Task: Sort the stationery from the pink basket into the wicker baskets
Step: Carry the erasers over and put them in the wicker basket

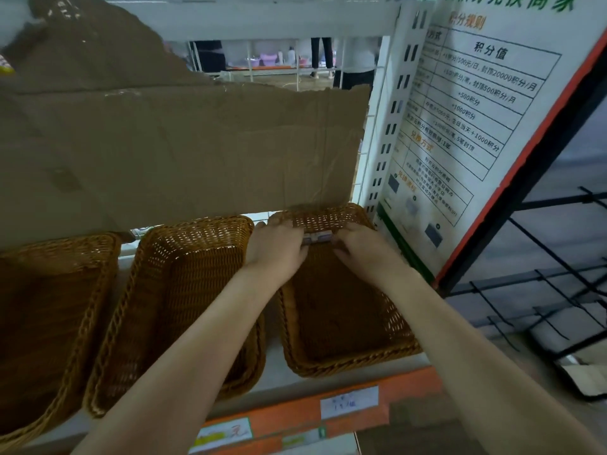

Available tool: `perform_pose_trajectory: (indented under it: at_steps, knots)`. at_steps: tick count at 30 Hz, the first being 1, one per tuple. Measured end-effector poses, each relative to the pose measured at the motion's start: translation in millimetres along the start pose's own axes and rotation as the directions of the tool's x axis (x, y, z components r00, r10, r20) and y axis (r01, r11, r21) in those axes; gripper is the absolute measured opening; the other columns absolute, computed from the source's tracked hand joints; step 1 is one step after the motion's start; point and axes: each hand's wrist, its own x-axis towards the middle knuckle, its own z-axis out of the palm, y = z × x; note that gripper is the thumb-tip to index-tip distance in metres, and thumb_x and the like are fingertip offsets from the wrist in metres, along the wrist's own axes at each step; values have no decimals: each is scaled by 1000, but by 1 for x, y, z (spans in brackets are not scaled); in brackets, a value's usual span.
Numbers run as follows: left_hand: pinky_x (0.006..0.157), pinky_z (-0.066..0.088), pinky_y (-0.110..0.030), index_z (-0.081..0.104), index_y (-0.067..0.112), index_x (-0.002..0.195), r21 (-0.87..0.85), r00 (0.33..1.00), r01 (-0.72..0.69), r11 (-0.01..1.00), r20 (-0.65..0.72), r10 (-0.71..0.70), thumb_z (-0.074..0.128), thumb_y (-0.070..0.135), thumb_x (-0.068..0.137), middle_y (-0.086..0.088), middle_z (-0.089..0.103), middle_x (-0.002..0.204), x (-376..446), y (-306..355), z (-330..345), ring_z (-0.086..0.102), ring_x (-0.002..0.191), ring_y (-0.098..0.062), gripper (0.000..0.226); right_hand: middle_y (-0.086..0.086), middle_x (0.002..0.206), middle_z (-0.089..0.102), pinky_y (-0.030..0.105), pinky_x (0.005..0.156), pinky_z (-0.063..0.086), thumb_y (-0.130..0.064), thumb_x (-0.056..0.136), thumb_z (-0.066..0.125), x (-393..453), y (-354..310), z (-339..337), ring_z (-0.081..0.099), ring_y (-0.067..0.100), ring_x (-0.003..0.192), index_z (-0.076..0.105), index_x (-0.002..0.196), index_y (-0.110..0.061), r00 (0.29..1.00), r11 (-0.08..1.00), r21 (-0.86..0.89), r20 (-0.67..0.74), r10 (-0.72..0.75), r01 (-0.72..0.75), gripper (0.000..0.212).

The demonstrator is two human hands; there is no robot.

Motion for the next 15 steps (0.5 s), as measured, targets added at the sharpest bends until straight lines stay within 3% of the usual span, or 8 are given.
perform_pose_trajectory:
  at_steps: [6, 15]
  knots:
    - [97, 38, -39, 61, 20, 114, -58, 991, 108, 992, -79, -112, 38, 40, 98, 0, 63, 112, -52, 8, -2, 54, 111, -22, 34, 5, 108, 56, 28, 82, 41, -23, 95, 48, -54, -23, 6, 53, 21, 104, 62, 111, -14, 994, 999, -14, -102, 44, -46, 23]
    - [83, 43, -34, 66, 20, 107, -109, 974, 190, 976, -103, -202, 40, 35, 97, 2, 64, 104, -97, 1, -12, 56, 101, -19, 32, 7, 110, 60, 31, 84, 45, -18, 95, 50, -79, -44, 1, 57, 24, 103, 64, 110, -11, 997, 999, 1, -57, 51, -51, 22]
